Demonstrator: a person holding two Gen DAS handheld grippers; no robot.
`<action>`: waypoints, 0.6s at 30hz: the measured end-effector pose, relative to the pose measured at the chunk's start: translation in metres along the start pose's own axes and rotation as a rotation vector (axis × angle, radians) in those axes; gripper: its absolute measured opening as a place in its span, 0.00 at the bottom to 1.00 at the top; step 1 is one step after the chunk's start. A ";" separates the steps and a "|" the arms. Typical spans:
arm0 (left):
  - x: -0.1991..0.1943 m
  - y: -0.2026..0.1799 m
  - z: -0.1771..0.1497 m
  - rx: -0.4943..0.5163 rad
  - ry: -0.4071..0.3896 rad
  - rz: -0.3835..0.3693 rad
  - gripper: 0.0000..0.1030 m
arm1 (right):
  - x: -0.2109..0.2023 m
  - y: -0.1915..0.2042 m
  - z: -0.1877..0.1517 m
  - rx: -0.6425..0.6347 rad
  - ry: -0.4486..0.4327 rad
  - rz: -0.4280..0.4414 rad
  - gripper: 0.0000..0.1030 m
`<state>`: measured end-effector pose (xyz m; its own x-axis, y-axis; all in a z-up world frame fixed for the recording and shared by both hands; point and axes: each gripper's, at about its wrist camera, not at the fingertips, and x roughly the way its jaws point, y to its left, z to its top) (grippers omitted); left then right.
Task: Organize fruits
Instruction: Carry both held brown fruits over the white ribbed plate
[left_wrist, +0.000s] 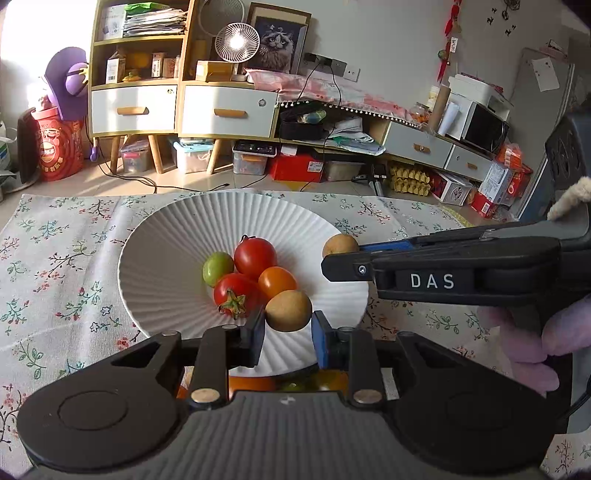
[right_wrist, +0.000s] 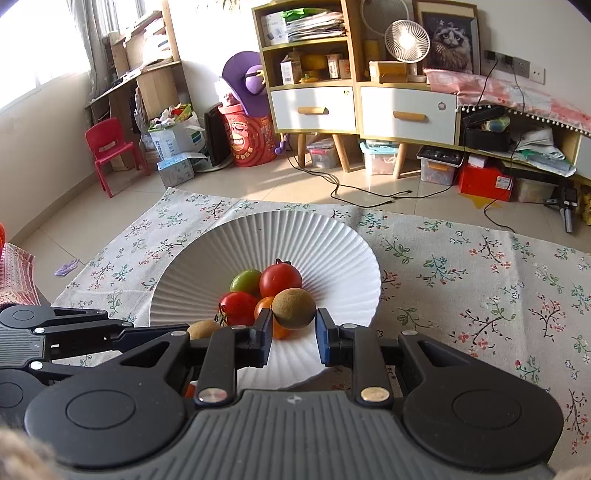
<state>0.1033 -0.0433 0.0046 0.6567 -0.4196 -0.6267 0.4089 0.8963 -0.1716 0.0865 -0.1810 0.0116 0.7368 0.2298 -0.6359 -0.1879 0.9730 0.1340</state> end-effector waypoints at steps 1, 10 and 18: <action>0.003 0.001 0.000 0.000 0.009 0.006 0.24 | 0.003 0.000 0.001 -0.007 0.003 -0.002 0.21; 0.016 0.007 -0.002 -0.030 0.034 0.032 0.24 | 0.027 -0.006 0.006 -0.027 0.045 -0.026 0.21; 0.020 0.005 0.000 -0.033 0.031 0.034 0.24 | 0.036 -0.009 0.007 -0.016 0.058 -0.025 0.22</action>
<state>0.1182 -0.0467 -0.0092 0.6496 -0.3845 -0.6560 0.3654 0.9144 -0.1741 0.1189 -0.1810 -0.0070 0.7022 0.2036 -0.6822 -0.1809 0.9778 0.1055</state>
